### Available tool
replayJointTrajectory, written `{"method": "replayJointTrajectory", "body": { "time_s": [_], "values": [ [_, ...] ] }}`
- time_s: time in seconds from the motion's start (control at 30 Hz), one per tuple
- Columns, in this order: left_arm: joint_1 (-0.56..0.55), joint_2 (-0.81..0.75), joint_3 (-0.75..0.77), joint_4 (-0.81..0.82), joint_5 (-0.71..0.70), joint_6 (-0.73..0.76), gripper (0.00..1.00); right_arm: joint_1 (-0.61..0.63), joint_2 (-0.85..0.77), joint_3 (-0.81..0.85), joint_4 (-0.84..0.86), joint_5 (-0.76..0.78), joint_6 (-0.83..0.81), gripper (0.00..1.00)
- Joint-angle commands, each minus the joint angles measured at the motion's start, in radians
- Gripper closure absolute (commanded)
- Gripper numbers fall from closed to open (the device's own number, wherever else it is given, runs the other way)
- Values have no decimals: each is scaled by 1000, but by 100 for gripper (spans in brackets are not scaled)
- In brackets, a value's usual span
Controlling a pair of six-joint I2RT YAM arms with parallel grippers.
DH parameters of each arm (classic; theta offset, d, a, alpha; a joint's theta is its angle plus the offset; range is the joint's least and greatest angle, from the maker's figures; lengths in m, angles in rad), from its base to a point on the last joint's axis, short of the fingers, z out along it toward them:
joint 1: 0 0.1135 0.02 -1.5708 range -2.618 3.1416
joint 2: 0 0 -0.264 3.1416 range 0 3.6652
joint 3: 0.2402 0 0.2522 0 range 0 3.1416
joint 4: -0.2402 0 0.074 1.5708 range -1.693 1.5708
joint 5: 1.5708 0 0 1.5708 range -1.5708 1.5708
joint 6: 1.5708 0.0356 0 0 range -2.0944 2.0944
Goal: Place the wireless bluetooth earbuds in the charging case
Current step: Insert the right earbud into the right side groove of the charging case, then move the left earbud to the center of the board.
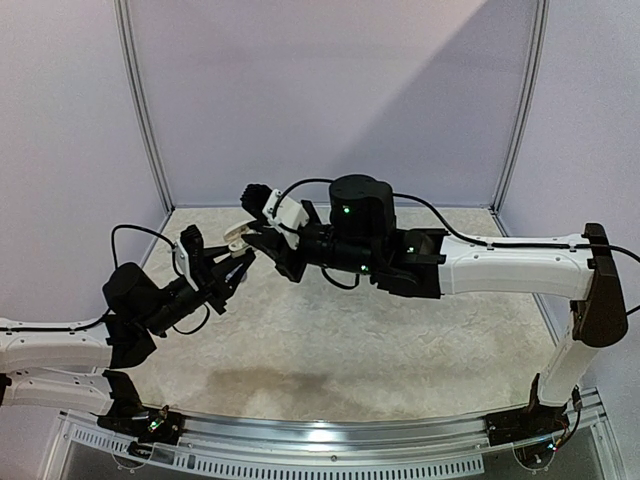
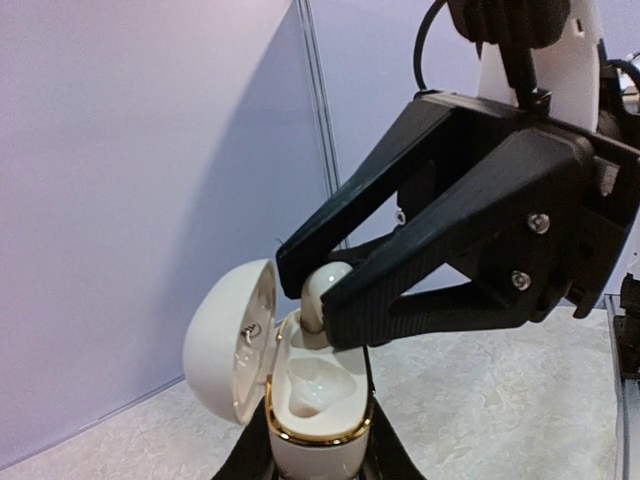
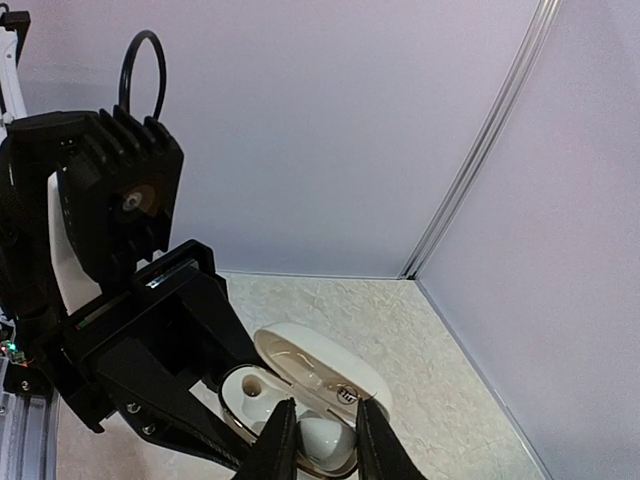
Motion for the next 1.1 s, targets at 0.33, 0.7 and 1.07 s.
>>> {"method": "replayJointTrajectory", "body": {
  "time_s": [0.33,0.7,1.07],
  "values": [
    [6,-4,2,-1,-17,-62,100,4,-21,80,-72,0,32,62],
    [10,2,6,-19,-28,-89,100,-60,-162,161,-124,92,243,41],
    [10,4,8,-30,-26,-100,100,-388,-65,280,-981,391,1025,44]
  ]
}}
